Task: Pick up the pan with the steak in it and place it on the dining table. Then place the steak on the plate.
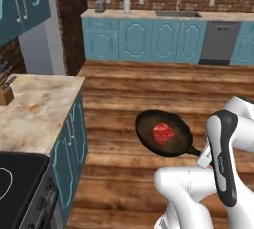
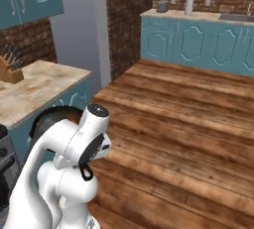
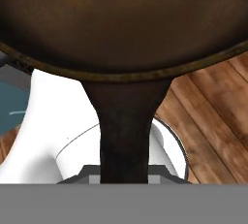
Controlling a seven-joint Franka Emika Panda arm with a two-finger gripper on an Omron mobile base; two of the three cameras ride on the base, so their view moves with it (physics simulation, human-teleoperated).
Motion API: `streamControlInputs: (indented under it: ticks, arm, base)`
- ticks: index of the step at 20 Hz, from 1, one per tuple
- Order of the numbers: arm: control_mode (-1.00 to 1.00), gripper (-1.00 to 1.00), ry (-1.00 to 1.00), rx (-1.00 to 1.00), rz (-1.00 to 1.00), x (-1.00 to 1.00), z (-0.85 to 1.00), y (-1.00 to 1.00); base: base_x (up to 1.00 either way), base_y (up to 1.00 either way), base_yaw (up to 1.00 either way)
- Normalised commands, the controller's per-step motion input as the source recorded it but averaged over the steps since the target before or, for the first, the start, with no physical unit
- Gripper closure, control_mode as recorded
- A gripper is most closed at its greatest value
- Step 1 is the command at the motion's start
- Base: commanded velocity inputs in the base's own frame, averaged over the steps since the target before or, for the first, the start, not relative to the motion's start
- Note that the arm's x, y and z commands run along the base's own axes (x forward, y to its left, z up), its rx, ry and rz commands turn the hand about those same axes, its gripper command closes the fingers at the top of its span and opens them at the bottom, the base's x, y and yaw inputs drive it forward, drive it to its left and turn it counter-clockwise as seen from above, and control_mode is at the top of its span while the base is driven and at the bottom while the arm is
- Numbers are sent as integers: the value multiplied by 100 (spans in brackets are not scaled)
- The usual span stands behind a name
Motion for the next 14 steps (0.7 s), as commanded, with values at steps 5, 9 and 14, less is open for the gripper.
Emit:
streamControlInputs:
  ticks: [5, 9, 14]
  arm:
    - [100, 100, 0, 0, 0, 0, 0, 0]
    - [100, 100, 0, 0, 0, 0, 0, 0]
    - [100, 100, 0, 0, 0, 0, 0, 0]
  base:
    - [0, 0, -50]
    - [0, 0, -50]
    - [0, 0, -50]
